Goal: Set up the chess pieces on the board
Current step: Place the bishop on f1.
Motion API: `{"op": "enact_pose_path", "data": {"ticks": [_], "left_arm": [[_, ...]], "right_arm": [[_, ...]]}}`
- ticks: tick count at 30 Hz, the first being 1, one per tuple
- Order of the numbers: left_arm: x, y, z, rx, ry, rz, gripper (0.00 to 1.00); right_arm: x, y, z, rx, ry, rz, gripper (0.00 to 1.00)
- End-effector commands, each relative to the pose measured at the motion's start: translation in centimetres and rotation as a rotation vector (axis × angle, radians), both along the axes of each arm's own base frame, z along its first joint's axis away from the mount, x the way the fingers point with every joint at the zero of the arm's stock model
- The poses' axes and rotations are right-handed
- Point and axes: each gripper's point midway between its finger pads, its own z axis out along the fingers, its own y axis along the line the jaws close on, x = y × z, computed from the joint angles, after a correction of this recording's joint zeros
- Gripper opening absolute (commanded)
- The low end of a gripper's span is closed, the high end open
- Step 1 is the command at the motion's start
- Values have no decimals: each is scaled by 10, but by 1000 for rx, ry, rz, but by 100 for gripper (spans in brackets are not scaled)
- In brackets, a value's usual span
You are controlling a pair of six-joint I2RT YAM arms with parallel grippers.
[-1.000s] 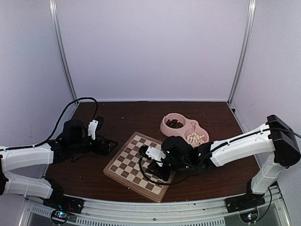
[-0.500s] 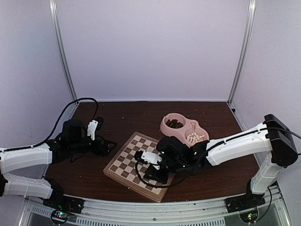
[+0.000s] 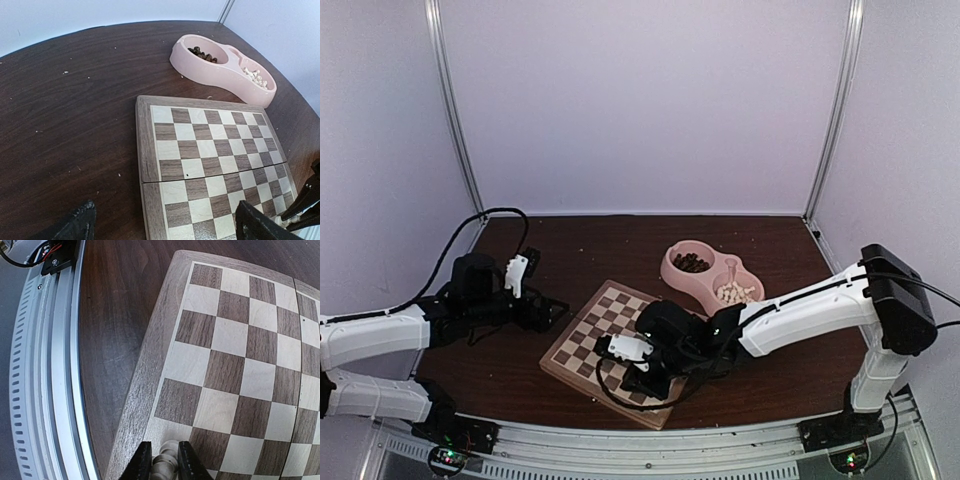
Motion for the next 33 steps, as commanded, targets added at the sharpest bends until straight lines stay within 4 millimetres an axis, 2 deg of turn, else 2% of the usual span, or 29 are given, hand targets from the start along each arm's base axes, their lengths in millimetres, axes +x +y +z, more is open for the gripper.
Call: {"op": "enact_pose_path", "data": {"ticks": [1,33], "left_arm": [[5,-5,17,-16,-50,-12,98],[4,-6,20,-26,-52,-20,98]], "right_arm": [[0,6,2,-4,-21,8,20],[-7,15,-2,-14,2,42,21]]}}
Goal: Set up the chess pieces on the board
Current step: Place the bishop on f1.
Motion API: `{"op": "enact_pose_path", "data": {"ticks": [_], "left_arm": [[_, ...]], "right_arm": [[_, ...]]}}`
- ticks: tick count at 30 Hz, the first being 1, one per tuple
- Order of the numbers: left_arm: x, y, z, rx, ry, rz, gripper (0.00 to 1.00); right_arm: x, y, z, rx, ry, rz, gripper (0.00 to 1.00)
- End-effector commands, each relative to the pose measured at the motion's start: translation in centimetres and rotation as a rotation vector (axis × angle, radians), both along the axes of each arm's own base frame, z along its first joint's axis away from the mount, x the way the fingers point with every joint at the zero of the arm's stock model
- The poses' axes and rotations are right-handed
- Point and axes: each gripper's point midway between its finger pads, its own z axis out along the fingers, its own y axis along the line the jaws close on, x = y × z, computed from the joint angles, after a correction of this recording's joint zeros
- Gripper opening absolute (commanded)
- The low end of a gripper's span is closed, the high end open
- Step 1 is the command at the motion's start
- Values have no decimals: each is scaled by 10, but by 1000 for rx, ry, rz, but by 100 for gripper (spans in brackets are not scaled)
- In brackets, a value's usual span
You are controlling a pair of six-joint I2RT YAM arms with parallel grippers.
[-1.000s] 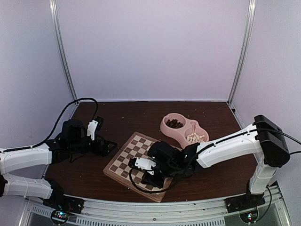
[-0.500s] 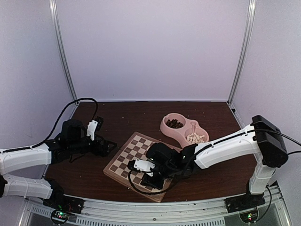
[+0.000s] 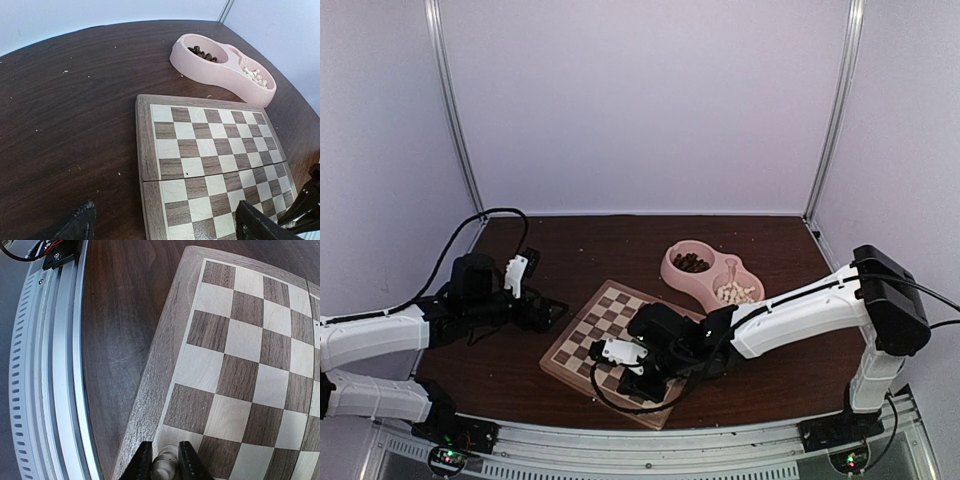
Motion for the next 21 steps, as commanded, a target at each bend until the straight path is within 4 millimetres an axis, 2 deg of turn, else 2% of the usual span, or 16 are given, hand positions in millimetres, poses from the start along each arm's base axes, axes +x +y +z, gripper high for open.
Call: {"op": "enact_pose_path", "data": {"ticks": [1,10,15,21], "left_arm": [[5,-7,19,-28,-54,-19,98],[5,-7,20,-28,-57,-20,98],[4,-7,20,-29,-57,-20,98],[4,-7,21,-31,-60,-20,98]], "right_arm": [[-2,8,3,9,-6,18,21],[0,10,1,5,-12,13,21],[1,9,2,7,-19,8,36],[2,6,8,22,-29,3,38]]}}
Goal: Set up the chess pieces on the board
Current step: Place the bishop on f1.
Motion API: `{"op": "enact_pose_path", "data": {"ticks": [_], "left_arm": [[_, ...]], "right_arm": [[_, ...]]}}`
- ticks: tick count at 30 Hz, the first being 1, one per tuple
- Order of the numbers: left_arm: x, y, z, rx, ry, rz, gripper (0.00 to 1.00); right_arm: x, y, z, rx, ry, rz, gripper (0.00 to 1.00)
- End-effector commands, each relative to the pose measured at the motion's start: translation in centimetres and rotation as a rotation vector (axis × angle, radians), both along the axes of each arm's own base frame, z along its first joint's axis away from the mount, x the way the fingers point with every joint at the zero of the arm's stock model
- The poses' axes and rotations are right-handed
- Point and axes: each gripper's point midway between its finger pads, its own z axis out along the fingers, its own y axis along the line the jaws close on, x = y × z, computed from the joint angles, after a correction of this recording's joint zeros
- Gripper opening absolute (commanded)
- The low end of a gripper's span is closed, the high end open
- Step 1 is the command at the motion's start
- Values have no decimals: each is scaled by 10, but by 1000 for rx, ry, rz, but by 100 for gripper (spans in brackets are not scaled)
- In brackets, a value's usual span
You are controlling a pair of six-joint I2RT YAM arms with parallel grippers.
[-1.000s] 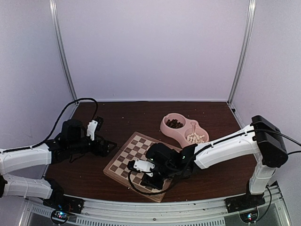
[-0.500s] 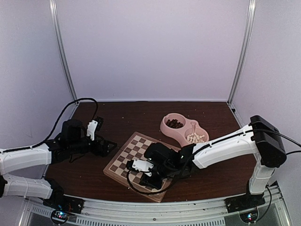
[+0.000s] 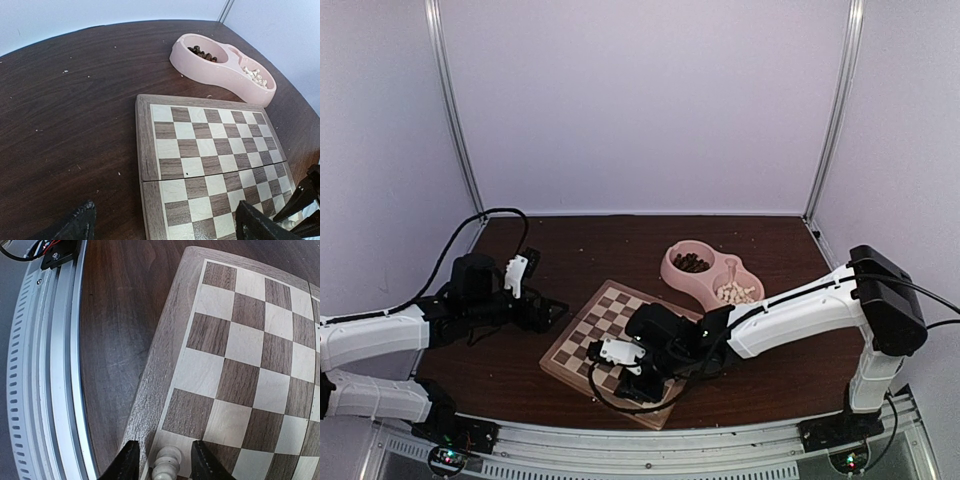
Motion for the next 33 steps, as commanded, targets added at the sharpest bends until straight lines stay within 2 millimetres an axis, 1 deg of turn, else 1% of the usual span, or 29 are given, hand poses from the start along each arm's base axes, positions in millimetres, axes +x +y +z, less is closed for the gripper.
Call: {"op": "enact_pose_path", "data": {"ticks": [1,3,5,8,12,14,16,17,20,24,29,31,33], "left_arm": [[4,-7,21,-32,-60,-20,98],[4,-7,22,-31,-61,-19,98],[4,-6,22,-31,-61,-19,98],[4,-7,22,-32,-62,-20,98],[3,-7,22,-33,-62,-20,98],[4,-7,22,-34,-61,-20,98],[3,-7,22,-35,-60,-22,98],[3,-7,22,-36,-60,-21,98],[3,-7,23,-38,-59,-22,98],[3,-7,22,-37,-56,-20,98],[4,-7,20,-34,-50,-20,98],[4,-7,19,-32,-47,-18,98],[4,-7,19,-32,-44,-17,98]], "right_arm": [[1,2,13,34,-30,-5,39],[3,-2,20,52,-55,-18,45],[7,-6,31,82,-85,-37,49],[12,-17,51,134,-141,-69,50],[25,-36,78,217,-227,-148,51],[36,-48,88,238,-275,-211,51],[53,-62,94,243,-324,-301,50],[65,-70,100,245,-354,-361,49],[90,-92,108,256,-385,-486,48],[127,-130,113,243,-409,-692,47],[170,-183,110,188,-421,-959,45],[185,-208,101,147,-399,-1064,44],[195,-228,93,120,-364,-1139,43]]}}
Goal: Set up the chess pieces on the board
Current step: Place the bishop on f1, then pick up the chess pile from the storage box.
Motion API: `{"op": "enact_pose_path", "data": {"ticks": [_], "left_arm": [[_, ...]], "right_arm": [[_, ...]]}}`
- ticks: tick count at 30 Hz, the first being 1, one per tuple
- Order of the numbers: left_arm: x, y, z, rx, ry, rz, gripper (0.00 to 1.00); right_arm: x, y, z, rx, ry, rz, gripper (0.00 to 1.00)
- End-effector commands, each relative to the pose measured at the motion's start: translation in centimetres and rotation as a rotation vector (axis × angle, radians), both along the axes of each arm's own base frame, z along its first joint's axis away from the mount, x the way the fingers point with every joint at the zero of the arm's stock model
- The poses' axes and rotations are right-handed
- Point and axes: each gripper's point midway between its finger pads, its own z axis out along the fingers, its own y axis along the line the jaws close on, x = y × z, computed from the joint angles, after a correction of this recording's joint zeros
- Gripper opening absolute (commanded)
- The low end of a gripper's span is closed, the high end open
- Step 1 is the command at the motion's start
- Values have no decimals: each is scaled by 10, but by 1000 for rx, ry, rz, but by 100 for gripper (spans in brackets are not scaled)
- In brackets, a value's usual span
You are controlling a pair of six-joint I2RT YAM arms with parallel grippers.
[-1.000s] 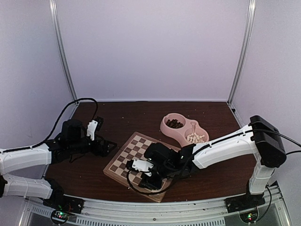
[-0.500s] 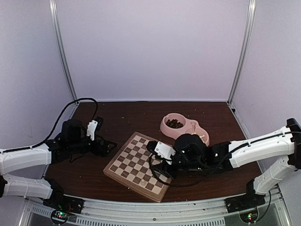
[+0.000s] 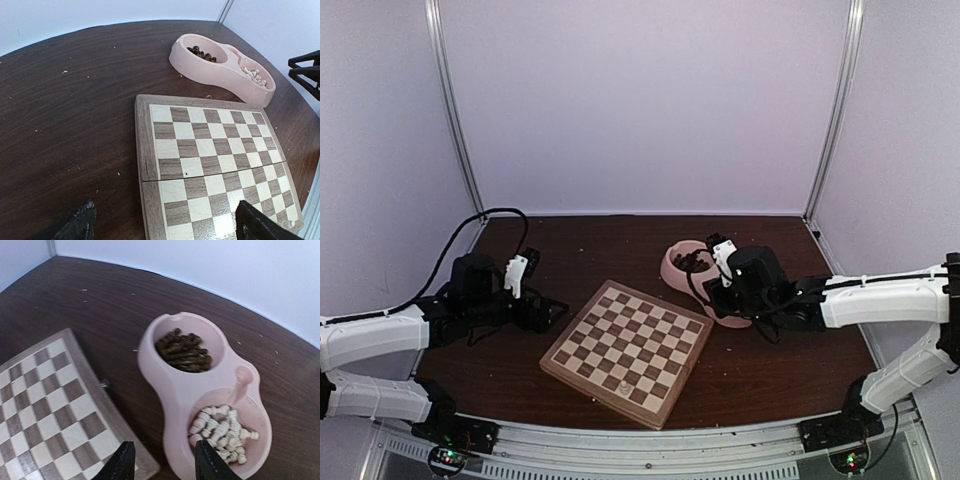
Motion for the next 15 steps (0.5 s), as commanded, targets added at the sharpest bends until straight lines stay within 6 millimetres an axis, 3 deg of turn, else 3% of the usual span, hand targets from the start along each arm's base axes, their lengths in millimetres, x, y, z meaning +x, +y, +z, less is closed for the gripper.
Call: {"op": "enact_pose_path", "data": {"ticks": [1,7,15], "left_arm": [[4,-7,18,-30,-44,-15,98],[4,-9,18,-36,-37,-19,97],[4,-11,17,-45,-26,-25,97]], "right_arm": [[27,-55,-11,22,68,-253,43],[46,-94,-35,45,182,-394,40],[55,-108,-57,40,277,-435,40]]}}
